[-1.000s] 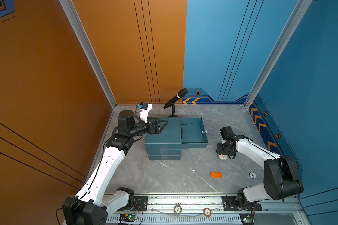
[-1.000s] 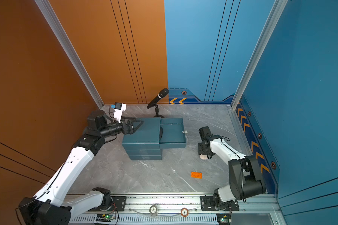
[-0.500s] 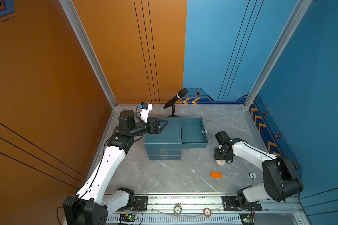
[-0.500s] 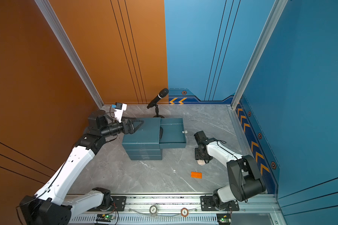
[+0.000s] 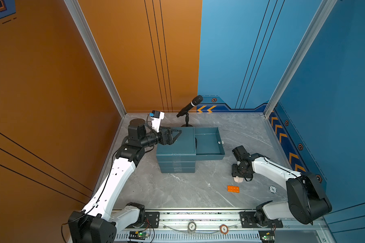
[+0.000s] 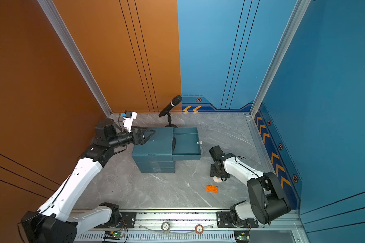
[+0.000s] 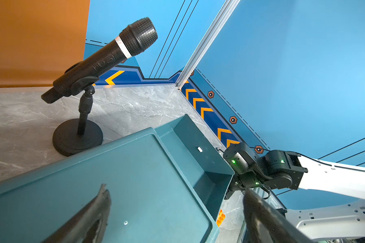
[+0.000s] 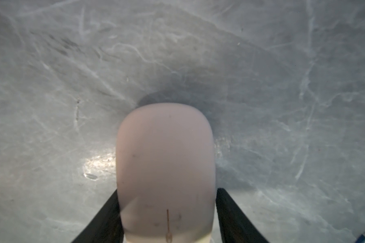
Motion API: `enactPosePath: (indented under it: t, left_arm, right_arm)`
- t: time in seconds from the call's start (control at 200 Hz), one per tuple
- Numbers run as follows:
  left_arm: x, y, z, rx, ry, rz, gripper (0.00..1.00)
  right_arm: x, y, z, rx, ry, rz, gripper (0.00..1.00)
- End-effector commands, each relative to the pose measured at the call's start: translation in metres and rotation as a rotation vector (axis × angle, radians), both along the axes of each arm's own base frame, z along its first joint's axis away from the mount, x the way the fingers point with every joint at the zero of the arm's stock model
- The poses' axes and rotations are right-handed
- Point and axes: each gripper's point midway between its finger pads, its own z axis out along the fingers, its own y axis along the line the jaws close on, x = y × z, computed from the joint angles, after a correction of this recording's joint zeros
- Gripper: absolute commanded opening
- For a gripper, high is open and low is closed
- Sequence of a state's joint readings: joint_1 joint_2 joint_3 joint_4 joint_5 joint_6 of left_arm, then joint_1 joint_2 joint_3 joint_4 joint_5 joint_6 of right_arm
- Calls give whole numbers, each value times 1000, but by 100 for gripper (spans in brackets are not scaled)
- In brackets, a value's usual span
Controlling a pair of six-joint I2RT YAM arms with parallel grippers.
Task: Take the mice out of the drawer
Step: Place the mouse at the center of the board.
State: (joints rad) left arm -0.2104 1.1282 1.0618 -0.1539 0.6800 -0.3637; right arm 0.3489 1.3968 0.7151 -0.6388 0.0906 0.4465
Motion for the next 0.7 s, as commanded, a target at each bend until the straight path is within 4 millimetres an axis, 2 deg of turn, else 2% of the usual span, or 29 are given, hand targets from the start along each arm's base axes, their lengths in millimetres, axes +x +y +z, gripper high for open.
enactPosePath:
  t: [0.0, 0.1, 0.17, 0.315, 0.345, 0.411, 0.496, 0.561, 0.626, 0.696]
  left_arm:
    - [2, 1, 9, -4, -22, 12, 98]
    - [2, 2, 9, -3, -25, 13, 98]
    - [2, 2, 9, -1, -26, 15, 98]
    - [8, 8, 4, 29, -14, 61, 98]
    - [9, 12, -4, 53, 21, 82, 98]
    - [13, 19, -9, 88, 40, 131, 98]
    - [18, 27, -15, 118, 63, 178, 98]
    - [21, 28, -19, 127, 80, 189, 98]
    - [22, 26, -21, 124, 93, 180, 98]
    - [21, 20, -22, 112, 104, 144, 98]
  right_arm:
    - [0, -7, 12, -43, -33, -17, 61]
    - [12, 0, 36, -23, -100, -15, 61]
    - [24, 5, 67, -9, -171, -22, 61]
    - [50, 14, 154, 50, -387, -69, 62]
    - [54, 16, 176, 77, -443, -85, 62]
    - [61, 24, 212, 155, -543, -95, 62]
    - [70, 44, 263, 304, -688, -72, 61]
    - [74, 63, 289, 412, -756, -33, 61]
    - [77, 89, 305, 528, -785, 24, 62]
    - [82, 122, 312, 651, -770, 88, 63]
